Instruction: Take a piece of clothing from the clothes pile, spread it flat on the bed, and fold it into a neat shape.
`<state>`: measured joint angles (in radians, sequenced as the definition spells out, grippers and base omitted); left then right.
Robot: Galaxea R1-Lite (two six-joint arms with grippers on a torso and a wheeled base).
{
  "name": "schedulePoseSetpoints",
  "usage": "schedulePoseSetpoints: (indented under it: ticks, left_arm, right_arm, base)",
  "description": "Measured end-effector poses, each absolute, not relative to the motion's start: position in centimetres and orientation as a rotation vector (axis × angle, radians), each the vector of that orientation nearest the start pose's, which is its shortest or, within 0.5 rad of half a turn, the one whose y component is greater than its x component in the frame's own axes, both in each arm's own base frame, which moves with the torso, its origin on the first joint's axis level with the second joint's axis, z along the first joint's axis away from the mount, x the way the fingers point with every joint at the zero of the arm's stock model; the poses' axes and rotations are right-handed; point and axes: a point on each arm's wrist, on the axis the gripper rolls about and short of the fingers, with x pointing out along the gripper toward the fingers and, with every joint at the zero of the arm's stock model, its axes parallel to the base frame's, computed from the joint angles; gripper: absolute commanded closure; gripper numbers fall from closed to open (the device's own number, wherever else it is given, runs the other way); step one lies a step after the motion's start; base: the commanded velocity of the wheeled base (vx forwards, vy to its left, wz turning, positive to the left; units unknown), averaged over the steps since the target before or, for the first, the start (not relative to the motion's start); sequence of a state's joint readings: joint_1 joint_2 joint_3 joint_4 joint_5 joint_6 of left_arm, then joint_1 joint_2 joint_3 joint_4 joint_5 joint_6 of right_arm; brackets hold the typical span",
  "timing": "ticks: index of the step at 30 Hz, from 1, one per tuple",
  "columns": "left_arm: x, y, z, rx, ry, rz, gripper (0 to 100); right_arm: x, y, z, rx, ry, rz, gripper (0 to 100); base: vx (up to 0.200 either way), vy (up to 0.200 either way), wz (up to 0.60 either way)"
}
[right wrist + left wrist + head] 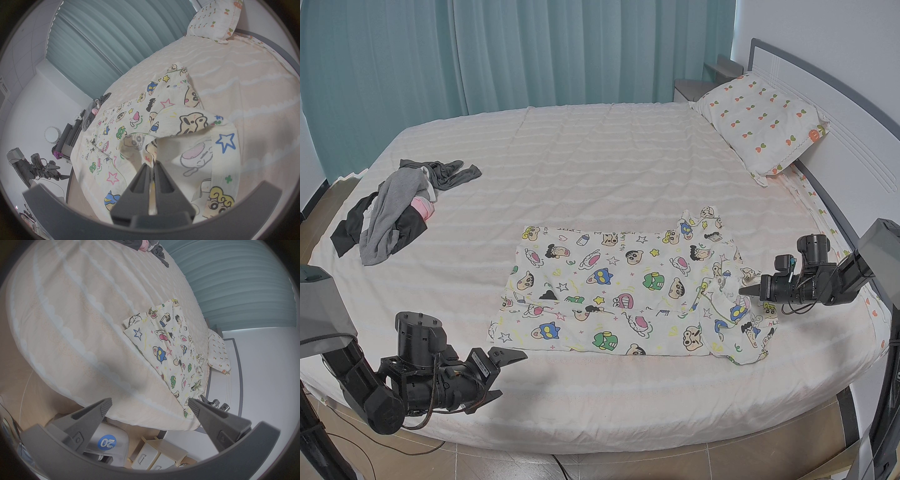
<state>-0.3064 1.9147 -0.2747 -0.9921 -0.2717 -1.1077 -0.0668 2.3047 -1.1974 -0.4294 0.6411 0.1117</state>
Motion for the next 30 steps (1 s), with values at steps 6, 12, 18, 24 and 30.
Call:
schedulePoseSetpoints:
  ticks: [6, 12, 18, 24, 30]
  left_arm:
    - [23.2, -8.0, 4.2, -1.023, 0.892, -0.134, 0]
    - [23.2, -8.0, 4.2, -1.023, 0.892, -0.134, 0]
    - [23.2, -8.0, 4.2, -1.023, 0.892, -0.133, 0]
    - [23.2, -8.0, 4.2, -1.023, 0.892, -0.134, 0]
    - [23.2, -8.0, 4.2, -1.023, 0.892, -0.133, 0]
  right_arm:
    - [42.1, -1.5, 4.3, 0.333, 0.666, 0.514, 0]
    - [42.2, -1.5, 4.1, 0.330, 0.669, 0.518, 0]
    - [42.4, -0.9, 3.9, 0.328, 0.674, 0.535, 0]
    - [42.5, 0.1, 3.8, 0.322, 0.680, 0.552, 0]
    - [42.6, 0.7, 3.7, 0.302, 0.685, 0.523, 100]
  base:
    - [0.000, 0.000, 0.00]
    - [0.000, 0.000, 0.00]
    - [0.000, 0.000, 0.00]
    - [0.000, 0.000, 0.00]
    - [0.000, 0.000, 0.00]
